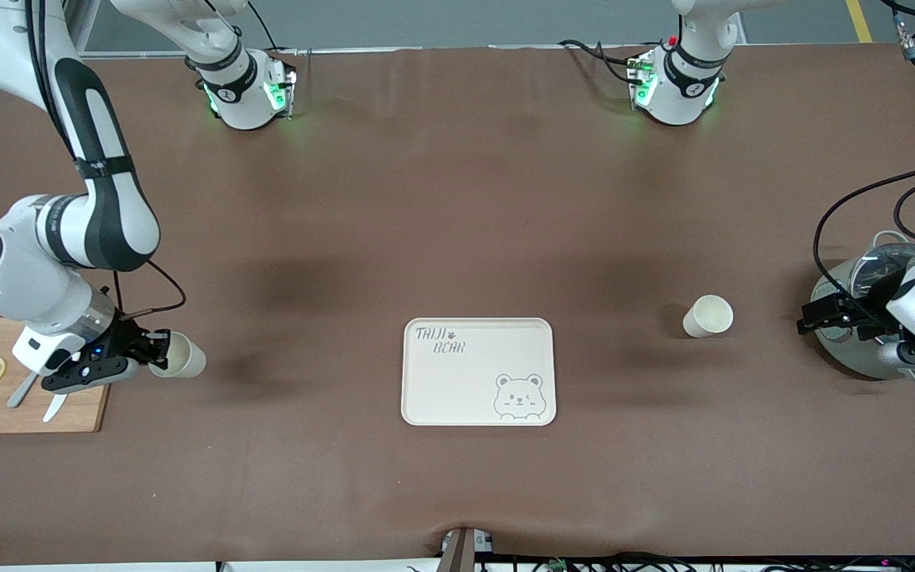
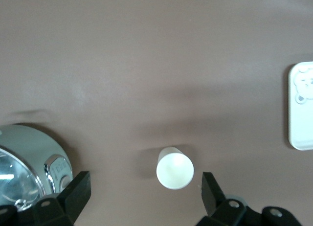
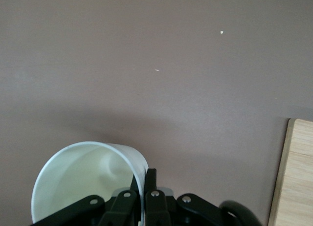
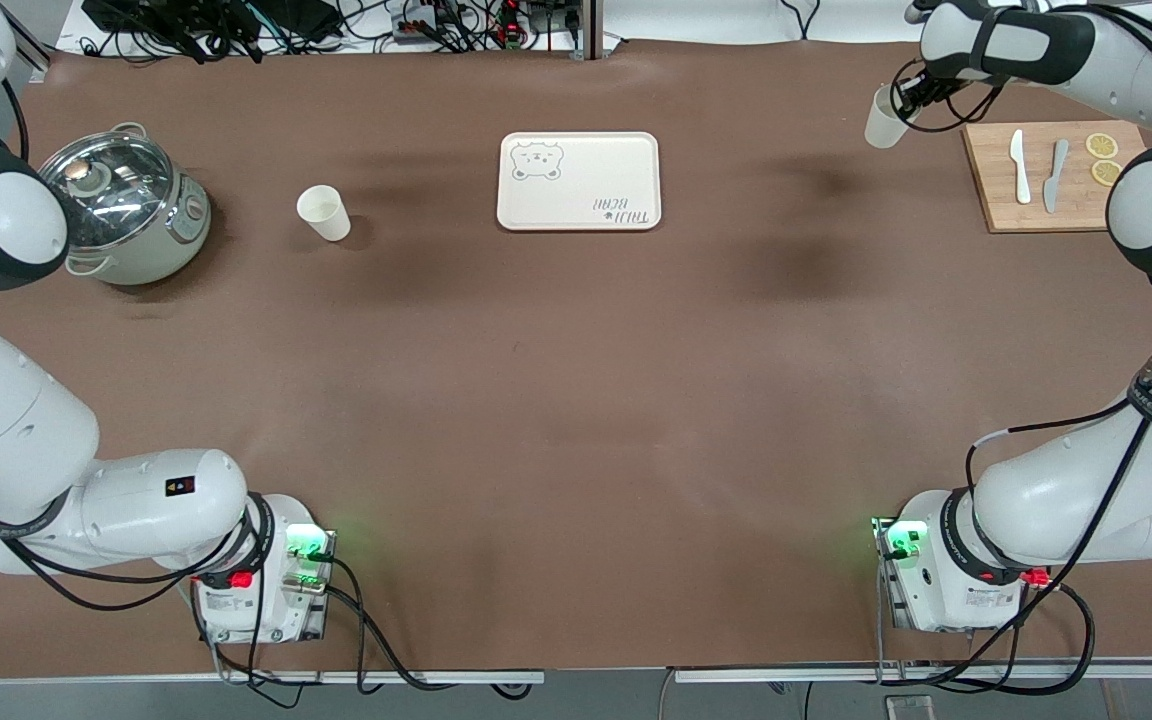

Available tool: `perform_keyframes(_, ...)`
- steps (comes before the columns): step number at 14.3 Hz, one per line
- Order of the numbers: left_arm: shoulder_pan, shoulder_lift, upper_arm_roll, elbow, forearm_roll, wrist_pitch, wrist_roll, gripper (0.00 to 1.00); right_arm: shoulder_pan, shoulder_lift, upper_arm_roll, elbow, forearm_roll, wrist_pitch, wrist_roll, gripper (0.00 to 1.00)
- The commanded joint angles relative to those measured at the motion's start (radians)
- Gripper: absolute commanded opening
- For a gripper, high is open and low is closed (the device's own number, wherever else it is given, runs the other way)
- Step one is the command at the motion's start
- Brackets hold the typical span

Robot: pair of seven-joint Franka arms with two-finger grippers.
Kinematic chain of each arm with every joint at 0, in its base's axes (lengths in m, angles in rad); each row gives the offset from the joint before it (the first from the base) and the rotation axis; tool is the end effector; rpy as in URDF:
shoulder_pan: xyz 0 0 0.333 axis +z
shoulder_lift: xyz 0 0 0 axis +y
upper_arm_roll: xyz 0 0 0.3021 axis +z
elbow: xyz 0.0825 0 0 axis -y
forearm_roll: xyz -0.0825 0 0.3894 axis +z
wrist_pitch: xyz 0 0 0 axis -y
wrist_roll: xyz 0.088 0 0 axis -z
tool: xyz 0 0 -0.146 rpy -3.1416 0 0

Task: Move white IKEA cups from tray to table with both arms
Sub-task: 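Set the cup down beside the cutting board and open the right gripper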

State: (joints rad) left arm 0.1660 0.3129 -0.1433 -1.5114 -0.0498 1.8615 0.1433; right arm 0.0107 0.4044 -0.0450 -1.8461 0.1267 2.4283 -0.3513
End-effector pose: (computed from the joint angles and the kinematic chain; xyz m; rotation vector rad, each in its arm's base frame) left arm 0.6620 0.0184 0.4369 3.0488 -0.1518 0.0729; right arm 0.6618 -0.0178 0.2699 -3.0684 -0.3603 -0.2934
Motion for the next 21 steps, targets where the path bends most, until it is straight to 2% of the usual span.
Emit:
perform_keyframes(1, -0.025, -0.004, -0.012, 0.062, 0.002, -0.103, -0.018, 1.0, -0.011, 0.034, 0.023, -0.05, 0.024, 0.119, -0.021, 0.0)
perform_keyframes(2, -0.093, -0.011, 0.005, 0.063, -0.001, -0.108, -0.016, 1.0, -0.008, 0.053, 0.028, -0.051, 0.045, 0.141, -0.021, 0.0)
perform_keyframes(4, -0.256, -0.024, 0.135, 0.066, 0.001, -0.146, -0.056, 1.0, 0.009, 0.086, 0.03, -0.05, 0.092, 0.175, -0.023, 0.0)
perform_keyframes(5, -0.284, -0.026, 0.14, 0.066, 0.004, -0.148, -0.097, 1.0, 0.018, 0.102, 0.03, -0.05, 0.093, 0.199, -0.023, 0.0)
perform_keyframes(9, -0.27, -0.029, 0.124, 0.092, -0.004, -0.15, -0.107, 1.0, 0.028, 0.137, 0.03, -0.05, 0.094, 0.247, -0.02, 0.0)
perform_keyframes(12, -0.192, -0.028, 0.019, 0.111, 0.001, -0.15, -0.105, 1.0, 0.029, 0.151, 0.031, -0.05, 0.094, 0.265, -0.02, 0.0)
perform_keyframes(16, -0.192, -0.029, 0.019, 0.122, 0.001, -0.151, -0.103, 1.0, 0.037, 0.175, 0.031, -0.048, 0.096, 0.301, -0.014, 0.0)
perform_keyframes(20, -0.22, -0.025, 0.033, 0.17, -0.001, -0.221, -0.111, 1.0, 0.037, 0.177, 0.031, -0.045, 0.096, 0.301, -0.012, 0.0)
perform_keyframes(21, -0.244, -0.028, 0.05, 0.174, -0.001, -0.234, -0.111, 1.0, 0.035, 0.177, 0.031, -0.044, 0.096, 0.299, -0.011, 0.17)
